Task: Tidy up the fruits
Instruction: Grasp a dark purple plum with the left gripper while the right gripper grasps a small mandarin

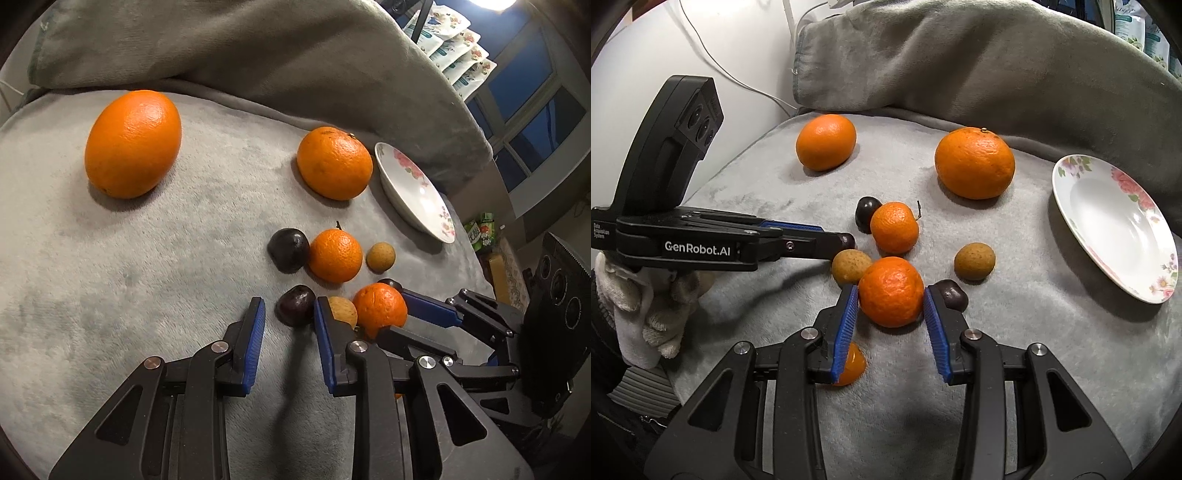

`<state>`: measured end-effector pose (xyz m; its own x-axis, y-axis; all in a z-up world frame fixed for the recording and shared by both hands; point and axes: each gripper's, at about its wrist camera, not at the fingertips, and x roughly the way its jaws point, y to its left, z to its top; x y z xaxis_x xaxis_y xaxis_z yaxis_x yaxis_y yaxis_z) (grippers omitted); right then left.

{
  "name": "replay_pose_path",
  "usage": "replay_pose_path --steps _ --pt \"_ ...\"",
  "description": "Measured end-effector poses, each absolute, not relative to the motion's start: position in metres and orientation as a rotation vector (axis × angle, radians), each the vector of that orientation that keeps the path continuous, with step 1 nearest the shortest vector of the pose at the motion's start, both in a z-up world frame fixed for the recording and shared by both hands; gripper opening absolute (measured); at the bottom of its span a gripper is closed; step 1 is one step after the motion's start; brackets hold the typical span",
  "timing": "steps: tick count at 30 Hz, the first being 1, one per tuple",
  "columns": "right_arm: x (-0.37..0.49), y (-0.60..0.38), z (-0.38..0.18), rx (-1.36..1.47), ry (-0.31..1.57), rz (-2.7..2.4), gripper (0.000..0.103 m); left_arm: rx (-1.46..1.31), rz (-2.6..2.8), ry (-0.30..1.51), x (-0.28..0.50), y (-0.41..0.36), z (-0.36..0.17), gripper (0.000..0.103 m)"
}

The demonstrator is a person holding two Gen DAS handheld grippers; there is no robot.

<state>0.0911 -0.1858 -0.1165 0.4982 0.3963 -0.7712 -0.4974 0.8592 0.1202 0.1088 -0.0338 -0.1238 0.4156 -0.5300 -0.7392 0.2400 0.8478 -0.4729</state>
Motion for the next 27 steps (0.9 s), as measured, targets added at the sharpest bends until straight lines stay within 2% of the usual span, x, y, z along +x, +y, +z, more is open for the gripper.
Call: replay_pose_path --steps 4,27 --pt "0.091 -0.186 -0.116 -0.116 0.897 0.540 0.038 -0.332 -0.508 1.033 0.109 -0.034 -0.125 0.018" --pt "0.085 -0.201 -0.105 -0.039 0.861 0.512 0.035 -0.365 -0.490 0.959 0.100 -0.023 -0.110 0.017"
